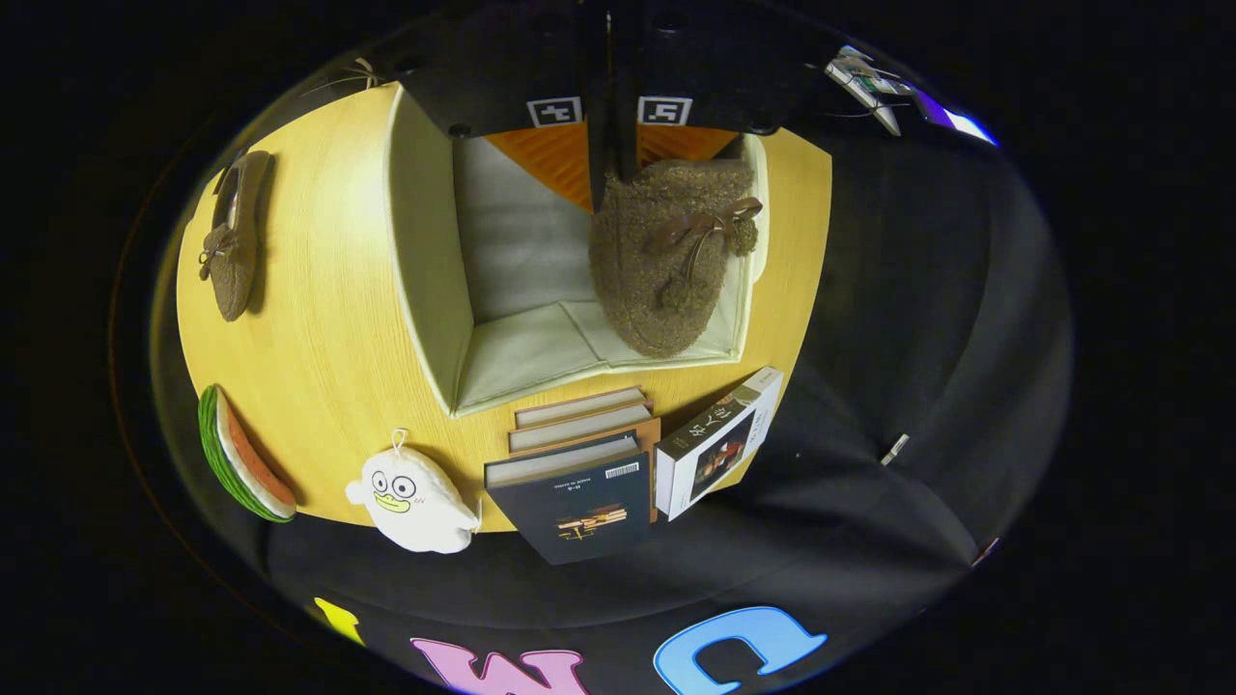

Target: Open the storage box then place both shoes into the box .Put the left shoe in first, then the right shoe, with the right side of both shoes facing outward in a uniform manner.

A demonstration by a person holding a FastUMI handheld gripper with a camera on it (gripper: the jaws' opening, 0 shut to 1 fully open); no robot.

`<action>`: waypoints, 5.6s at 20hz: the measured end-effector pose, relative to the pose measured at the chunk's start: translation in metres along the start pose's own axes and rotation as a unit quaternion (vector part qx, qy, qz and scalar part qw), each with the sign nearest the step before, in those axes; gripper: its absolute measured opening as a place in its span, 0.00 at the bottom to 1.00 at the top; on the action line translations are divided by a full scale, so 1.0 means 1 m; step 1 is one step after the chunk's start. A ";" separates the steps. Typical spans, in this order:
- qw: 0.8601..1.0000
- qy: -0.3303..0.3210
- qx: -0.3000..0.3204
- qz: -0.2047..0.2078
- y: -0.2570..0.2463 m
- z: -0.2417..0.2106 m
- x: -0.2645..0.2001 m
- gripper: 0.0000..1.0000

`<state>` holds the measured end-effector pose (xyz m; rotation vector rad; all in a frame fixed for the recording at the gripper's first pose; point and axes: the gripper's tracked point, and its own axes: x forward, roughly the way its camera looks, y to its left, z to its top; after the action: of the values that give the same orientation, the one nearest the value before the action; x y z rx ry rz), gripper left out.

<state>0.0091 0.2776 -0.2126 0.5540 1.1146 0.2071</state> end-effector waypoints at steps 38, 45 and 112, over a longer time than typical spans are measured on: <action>0.985 -0.116 -0.044 -0.120 -0.377 -0.038 -0.170 0.87; 0.988 -0.056 -0.063 -0.126 -0.442 -0.050 -0.100 0.80; 0.995 -0.011 -0.081 -0.061 -0.075 0.027 -0.058 0.70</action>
<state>-0.0007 0.1810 -0.1968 0.3427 1.0953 0.1829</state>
